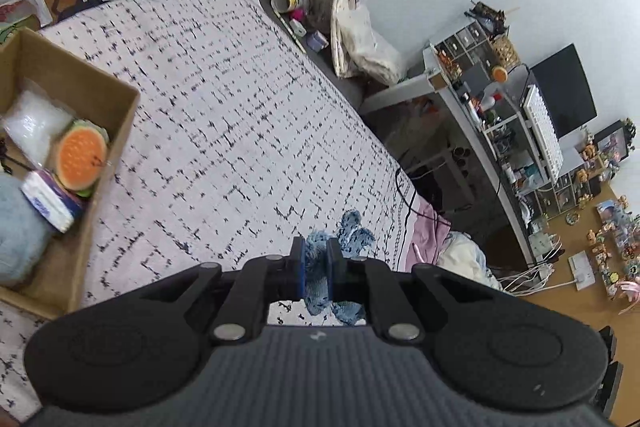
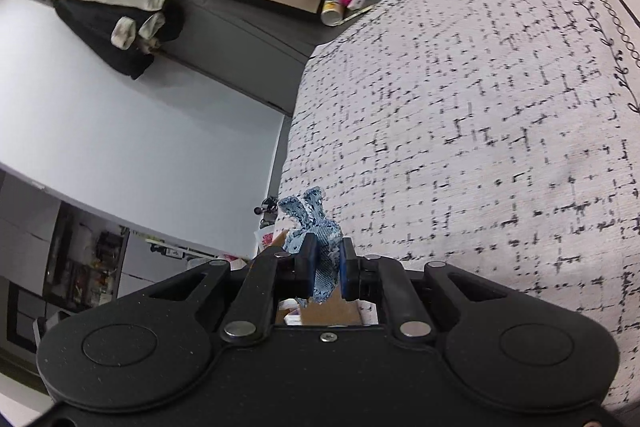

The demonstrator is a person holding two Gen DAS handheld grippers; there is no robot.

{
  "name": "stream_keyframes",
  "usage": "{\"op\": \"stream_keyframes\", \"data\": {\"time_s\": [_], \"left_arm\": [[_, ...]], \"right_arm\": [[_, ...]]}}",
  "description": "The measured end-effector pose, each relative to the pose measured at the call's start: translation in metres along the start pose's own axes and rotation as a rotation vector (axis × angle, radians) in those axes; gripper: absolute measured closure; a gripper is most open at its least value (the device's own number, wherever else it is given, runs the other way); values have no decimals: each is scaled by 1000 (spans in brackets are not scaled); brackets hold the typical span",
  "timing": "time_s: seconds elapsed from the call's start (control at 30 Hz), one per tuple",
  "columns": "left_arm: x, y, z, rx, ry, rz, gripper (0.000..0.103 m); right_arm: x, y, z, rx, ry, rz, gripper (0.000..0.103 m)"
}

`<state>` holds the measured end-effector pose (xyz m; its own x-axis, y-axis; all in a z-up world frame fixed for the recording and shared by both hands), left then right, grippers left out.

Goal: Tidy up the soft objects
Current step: 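Carry the bunny plush to the box and open the right tool to drop it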

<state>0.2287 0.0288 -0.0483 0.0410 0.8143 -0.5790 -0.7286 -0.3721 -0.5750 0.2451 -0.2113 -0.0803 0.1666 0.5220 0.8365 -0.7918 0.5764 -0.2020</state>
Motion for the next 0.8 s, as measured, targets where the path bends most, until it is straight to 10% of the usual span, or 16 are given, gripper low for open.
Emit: {"op": "stream_keyframes", "data": {"time_s": [0.8], "left_arm": [[71, -29, 80, -93, -7, 69, 94]], "right_arm": [[74, 64, -46, 59, -19, 118, 91]]}}
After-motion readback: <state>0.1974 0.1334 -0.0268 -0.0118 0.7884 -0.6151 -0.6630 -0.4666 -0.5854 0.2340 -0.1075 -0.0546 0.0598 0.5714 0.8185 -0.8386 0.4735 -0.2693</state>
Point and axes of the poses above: each gripper's, at about its wrist camera, not at the fingertips, and z roughly against the way its jaws point, x to its left, y to its underside, the point moved 1 cm from there along -z, roughly the way its jaws point, and after that the axes turned 13 degrees about -z, right-handed, at the moved point
